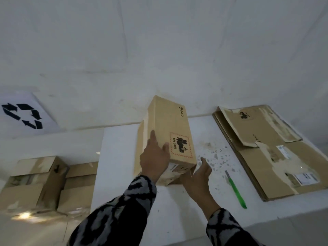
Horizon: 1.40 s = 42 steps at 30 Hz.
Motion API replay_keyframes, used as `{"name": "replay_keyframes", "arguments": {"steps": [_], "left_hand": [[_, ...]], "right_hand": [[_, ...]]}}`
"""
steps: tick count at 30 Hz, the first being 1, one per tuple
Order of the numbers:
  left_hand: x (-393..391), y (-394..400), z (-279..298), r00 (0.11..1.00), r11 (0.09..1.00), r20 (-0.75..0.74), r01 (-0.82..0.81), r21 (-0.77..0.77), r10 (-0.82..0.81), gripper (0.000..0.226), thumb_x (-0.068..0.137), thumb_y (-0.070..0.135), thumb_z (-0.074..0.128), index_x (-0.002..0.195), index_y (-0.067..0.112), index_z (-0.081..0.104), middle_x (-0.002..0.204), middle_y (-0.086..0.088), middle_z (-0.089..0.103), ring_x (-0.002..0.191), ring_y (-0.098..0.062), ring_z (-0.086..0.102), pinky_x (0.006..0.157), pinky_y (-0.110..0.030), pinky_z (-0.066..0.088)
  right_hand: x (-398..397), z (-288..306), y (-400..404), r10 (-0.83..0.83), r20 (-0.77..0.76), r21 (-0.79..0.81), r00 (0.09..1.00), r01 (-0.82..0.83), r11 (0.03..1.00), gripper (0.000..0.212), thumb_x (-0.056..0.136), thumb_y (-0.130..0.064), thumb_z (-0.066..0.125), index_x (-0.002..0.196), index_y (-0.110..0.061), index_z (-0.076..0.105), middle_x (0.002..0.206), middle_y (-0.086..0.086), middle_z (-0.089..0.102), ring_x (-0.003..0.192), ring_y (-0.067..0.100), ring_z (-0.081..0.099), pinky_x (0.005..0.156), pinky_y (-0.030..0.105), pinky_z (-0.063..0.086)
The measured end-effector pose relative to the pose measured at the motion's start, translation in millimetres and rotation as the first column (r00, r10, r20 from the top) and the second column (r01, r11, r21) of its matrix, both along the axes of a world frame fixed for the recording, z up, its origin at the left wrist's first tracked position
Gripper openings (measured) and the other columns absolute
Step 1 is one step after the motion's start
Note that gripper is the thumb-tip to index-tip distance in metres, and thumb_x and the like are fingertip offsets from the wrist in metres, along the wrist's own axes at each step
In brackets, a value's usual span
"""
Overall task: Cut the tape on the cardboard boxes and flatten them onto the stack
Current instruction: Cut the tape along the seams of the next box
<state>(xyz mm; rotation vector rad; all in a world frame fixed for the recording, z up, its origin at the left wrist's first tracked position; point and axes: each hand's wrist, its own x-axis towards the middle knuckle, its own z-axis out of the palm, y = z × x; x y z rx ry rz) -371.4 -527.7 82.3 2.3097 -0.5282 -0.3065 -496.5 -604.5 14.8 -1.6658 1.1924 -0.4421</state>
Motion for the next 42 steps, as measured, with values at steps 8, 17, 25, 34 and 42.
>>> {"name": "replay_keyframes", "arguments": {"steps": [8, 17, 25, 34, 42], "left_hand": [[-81.0, -83.7, -11.6, 0.892, 0.813, -0.2, 0.452, 0.368, -0.405, 0.045, 0.101, 0.048, 0.021, 0.136, 0.029, 0.042, 0.145, -0.004, 0.039, 0.138, -0.04, 0.032, 0.111, -0.051, 0.03], [-99.4, -61.5, -56.9, 0.912, 0.721, 0.016, 0.314, 0.618, -0.411, 0.059, 0.1, 0.048, 0.036, 0.154, 0.033, 0.018, 0.164, -0.001, 0.013, 0.145, -0.039, 0.018, 0.115, -0.053, 0.022], [-51.5, -66.4, -50.0, 0.957, 0.664, -0.137, 0.276, 0.695, -0.254, 0.094, 0.076, 0.091, 0.027, 0.151, 0.049, -0.011, 0.161, 0.008, -0.026, 0.144, -0.048, -0.019, 0.113, -0.068, 0.002], [-63.2, -59.7, -64.9, 0.965, 0.678, -0.087, 0.238, 0.696, -0.249, 0.092, 0.073, 0.093, 0.016, 0.148, 0.051, -0.018, 0.159, 0.01, -0.03, 0.143, -0.049, -0.024, 0.114, -0.066, 0.009], [-82.2, -41.6, -64.7, 0.967, 0.654, -0.068, 0.216, 0.725, -0.245, 0.093, 0.073, 0.093, 0.012, 0.151, 0.047, -0.013, 0.163, 0.006, -0.021, 0.142, -0.053, -0.014, 0.11, -0.067, 0.022]], "right_hand": [[-54.9, 20.5, -100.2, 0.017, 0.167, -0.032, 0.986, -0.012, 0.999, 0.041, 0.102, -0.038, 0.045, 0.141, -0.027, 0.047, 0.146, -0.001, 0.042, 0.133, 0.017, 0.041, 0.107, 0.032, 0.036], [-62.0, -4.5, -150.1, 0.403, -0.231, -0.101, 0.886, -0.434, 0.895, 0.055, 0.099, -0.036, 0.05, 0.151, -0.035, 0.032, 0.15, 0.002, 0.028, 0.132, 0.02, 0.042, 0.1, 0.031, 0.039], [-105.8, -45.6, -186.9, 0.214, -0.115, -0.007, 0.97, -0.216, 0.976, 0.035, 0.103, -0.036, 0.045, 0.132, -0.024, 0.06, 0.133, 0.002, 0.061, 0.116, 0.021, 0.059, 0.096, 0.035, 0.047], [-170.0, -117.1, -172.4, 0.28, -0.489, 0.033, 0.826, -0.304, 0.952, 0.033, 0.091, -0.047, 0.062, 0.102, -0.019, 0.048, 0.106, 0.004, 0.05, 0.097, 0.027, 0.055, 0.076, 0.033, 0.045], [-139.7, -112.9, -174.0, 0.119, -0.368, 0.016, 0.922, -0.121, 0.992, 0.019, 0.099, -0.015, 0.046, 0.082, -0.008, 0.047, 0.091, 0.02, 0.055, 0.076, 0.033, 0.057, 0.065, 0.036, 0.046]]}}
